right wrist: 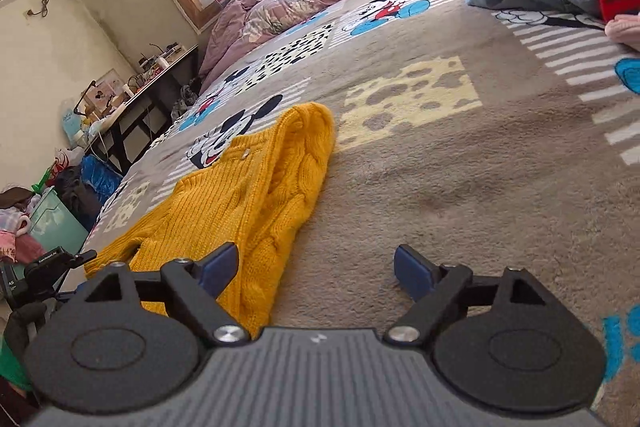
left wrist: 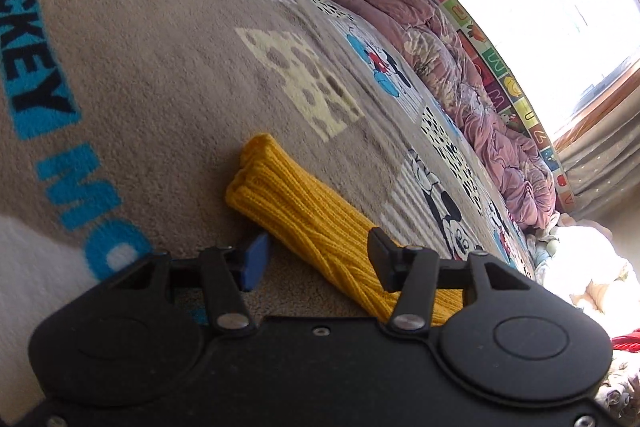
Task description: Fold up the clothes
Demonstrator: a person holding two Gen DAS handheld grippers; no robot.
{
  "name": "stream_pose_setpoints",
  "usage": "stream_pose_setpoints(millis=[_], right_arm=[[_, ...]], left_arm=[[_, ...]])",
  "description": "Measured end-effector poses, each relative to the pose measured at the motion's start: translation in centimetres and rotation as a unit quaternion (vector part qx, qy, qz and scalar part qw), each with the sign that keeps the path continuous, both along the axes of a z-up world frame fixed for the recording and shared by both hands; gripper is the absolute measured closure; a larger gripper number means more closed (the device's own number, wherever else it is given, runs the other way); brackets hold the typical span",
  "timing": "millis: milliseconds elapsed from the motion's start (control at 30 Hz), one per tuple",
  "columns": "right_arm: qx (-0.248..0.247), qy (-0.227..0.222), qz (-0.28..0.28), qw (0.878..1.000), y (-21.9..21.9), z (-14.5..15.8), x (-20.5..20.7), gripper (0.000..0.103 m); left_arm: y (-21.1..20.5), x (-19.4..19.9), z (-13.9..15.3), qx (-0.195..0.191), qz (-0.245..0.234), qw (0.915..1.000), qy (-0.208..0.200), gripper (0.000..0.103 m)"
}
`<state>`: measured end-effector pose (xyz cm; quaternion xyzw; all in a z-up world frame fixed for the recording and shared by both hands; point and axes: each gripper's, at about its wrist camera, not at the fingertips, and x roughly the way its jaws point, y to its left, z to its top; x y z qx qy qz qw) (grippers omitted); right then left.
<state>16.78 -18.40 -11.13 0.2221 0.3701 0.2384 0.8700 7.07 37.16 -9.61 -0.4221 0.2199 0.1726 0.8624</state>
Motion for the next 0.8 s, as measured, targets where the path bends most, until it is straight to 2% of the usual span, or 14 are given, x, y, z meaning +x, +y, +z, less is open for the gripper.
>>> stream_pose_setpoints(millis=[33,133,267,333,467,600,733,800], right_arm=[[0.010,0.003,0.001,1.000,-0.3,-0.4,0.0,0.017],[0.046,0.001,0.007,0.999,-1.0,-1.3,0.0,0.011],[0.062,-0.015,0.023,0.998,-1.0,-1.8,-0.1,0.000],[0.059,-0.029,0.030,0.997,-0.8,-2.0,-0.4,0.000],[0.074,-0.039,0.034,0.996,-1.3,-2.1,-0.6,0.000],[0.098,-0.037,0.030,0.994,-1.9,-2.1,-0.5,0.000],[0.110,-0.039,0.034,0.993,-2.1,-1.9,-0.5,0.002],[0.113,-0.044,0.039,0.992,-2.1,-1.7,-0.6,0.006]], left_arm=[[0.0,0.3,0.1,0.006,-0.002,1.0000,0.002,0.085],[-1.0,0.2,1.8,0.030,-0.016,0.9993,-0.016,0.091],[-4.4,0.2,6.3,0.094,-0.046,0.9934,-0.047,0.092],[-6.8,0.4,8.6,0.124,-0.066,0.9881,-0.063,0.092],[-11.8,1.8,12.1,0.176,-0.105,0.9762,-0.071,0.092],[-16.9,4.2,14.3,0.212,-0.151,0.9631,-0.067,0.092],[-22.7,7.5,15.8,0.246,-0.209,0.9449,-0.055,0.092],[-25.3,9.0,15.9,0.257,-0.234,0.9364,-0.048,0.092]])
